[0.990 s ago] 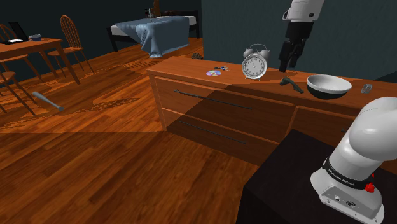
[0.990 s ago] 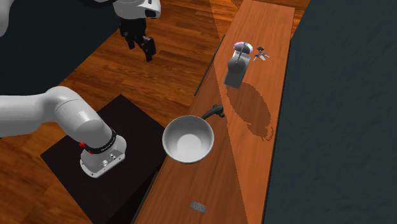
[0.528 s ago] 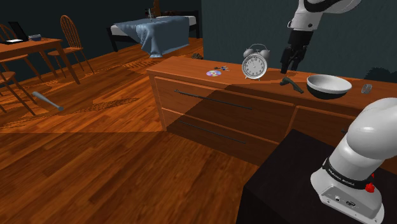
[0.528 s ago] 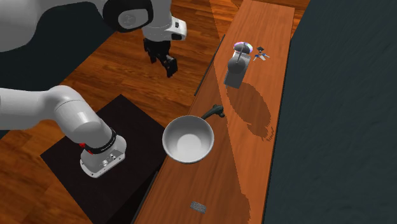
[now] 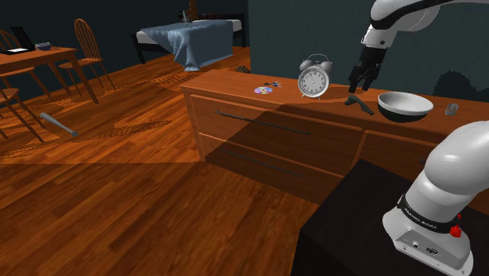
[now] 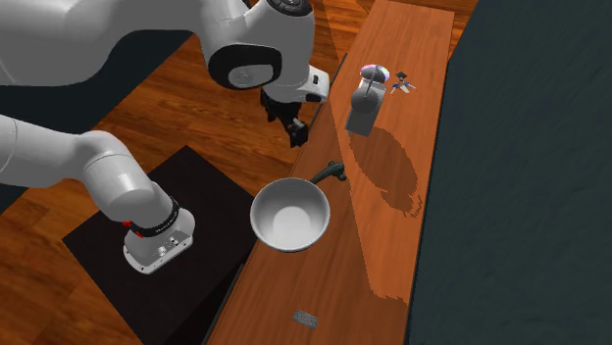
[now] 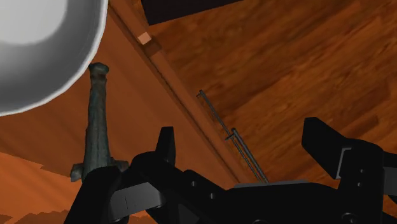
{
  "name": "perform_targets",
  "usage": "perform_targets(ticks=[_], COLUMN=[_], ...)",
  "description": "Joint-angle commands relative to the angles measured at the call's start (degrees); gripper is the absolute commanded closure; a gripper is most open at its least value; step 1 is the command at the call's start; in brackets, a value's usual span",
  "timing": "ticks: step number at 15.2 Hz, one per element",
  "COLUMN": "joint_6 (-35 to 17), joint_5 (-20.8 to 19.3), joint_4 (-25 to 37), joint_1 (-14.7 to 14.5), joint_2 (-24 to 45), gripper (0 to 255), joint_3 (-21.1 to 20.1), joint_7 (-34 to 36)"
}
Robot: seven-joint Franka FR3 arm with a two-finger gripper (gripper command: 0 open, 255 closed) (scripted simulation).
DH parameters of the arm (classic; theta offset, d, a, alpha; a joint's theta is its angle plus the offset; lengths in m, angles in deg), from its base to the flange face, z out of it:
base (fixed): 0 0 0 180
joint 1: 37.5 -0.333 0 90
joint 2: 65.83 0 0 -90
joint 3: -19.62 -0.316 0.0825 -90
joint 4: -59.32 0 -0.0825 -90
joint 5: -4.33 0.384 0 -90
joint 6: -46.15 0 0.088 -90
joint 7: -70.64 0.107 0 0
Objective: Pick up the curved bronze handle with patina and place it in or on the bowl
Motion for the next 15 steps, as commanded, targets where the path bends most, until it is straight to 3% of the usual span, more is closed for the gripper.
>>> perform_targets(ticks=[1,9,15], joint_6=[-1.7,-8.0,-12.2], joint_5=[0.4,7.1,9.3], joint_4=[1.3,7.7,5.7], joint_1=[0.5,1.6,1.4], joint_2=[2.9,17.4,20.3], gripper=[0,0,0], joint_3=[2.5,12.2,13.0], joint_7=[-1.9,-11.0,-12.9])
